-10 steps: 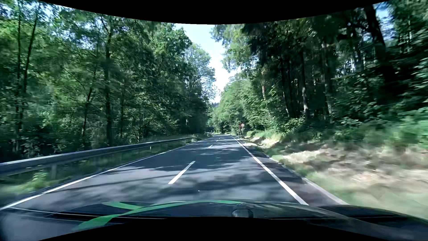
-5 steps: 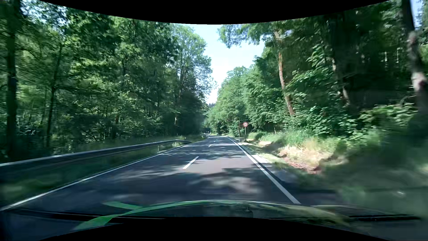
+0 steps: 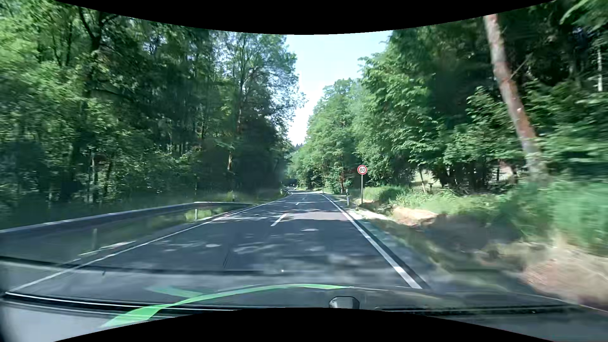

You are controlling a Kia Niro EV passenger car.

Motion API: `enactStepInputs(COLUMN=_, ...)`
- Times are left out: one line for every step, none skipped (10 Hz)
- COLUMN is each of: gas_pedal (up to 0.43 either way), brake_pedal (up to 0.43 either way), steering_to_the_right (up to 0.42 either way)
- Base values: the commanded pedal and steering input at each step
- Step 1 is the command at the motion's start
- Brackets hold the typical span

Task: Follow the waypoints while adhering to traffic rules and regulations

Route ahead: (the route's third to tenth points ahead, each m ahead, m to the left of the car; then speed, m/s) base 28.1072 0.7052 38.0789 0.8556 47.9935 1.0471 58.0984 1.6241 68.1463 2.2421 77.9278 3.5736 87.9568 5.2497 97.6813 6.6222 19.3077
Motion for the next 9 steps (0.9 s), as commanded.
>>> enactStepInputs(gas_pedal=0.087, brake_pedal=0.000, steering_to_the_right=-0.008)
enactStepInputs(gas_pedal=0.087, brake_pedal=0.000, steering_to_the_right=-0.008)
enactStepInputs(gas_pedal=0.087, brake_pedal=0.000, steering_to_the_right=-0.007)
enactStepInputs(gas_pedal=0.118, brake_pedal=0.000, steering_to_the_right=-0.006)
enactStepInputs(gas_pedal=0.150, brake_pedal=0.000, steering_to_the_right=-0.006)
enactStepInputs(gas_pedal=0.169, brake_pedal=0.000, steering_to_the_right=-0.006)
enactStepInputs(gas_pedal=0.169, brake_pedal=0.000, steering_to_the_right=-0.006)
enactStepInputs(gas_pedal=0.169, brake_pedal=0.000, steering_to_the_right=-0.006)
enactStepInputs(gas_pedal=0.150, brake_pedal=0.000, steering_to_the_right=-0.005)
